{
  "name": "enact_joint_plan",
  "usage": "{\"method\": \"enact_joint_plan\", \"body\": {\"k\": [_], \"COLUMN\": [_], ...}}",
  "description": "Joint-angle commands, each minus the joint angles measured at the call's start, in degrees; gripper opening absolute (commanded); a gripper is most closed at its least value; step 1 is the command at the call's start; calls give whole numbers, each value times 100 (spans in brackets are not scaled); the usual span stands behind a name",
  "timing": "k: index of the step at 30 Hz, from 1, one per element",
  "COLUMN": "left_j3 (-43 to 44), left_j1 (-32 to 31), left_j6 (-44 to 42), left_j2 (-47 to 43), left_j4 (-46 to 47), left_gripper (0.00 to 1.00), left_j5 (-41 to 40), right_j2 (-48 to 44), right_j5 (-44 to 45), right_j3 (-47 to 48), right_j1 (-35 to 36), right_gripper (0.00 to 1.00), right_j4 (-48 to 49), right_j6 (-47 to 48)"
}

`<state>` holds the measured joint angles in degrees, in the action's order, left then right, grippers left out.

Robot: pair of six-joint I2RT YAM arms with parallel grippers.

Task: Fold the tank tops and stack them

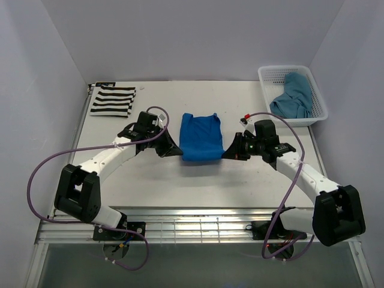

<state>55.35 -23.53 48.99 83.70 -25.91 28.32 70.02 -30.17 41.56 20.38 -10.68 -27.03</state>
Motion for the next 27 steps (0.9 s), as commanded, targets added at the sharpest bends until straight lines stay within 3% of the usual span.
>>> {"method": "enact_joint_plan", "body": {"k": [1,27], "left_j3": [537,2875], "left_j1": [24,665], "left_j6": [5,-206], "left_j2": [14,2062], "left_j4": [-239,-133], "left_gripper": [0,0], "left_j5": [43,-1], "right_j2": [117,2121], "right_j5": [-33,-525], "right_j3": [607,2699], "right_j1": [-60,-728], "right_gripper": [8,8], "right_j4": [-66,13], "right_j6": [-40,338]}}
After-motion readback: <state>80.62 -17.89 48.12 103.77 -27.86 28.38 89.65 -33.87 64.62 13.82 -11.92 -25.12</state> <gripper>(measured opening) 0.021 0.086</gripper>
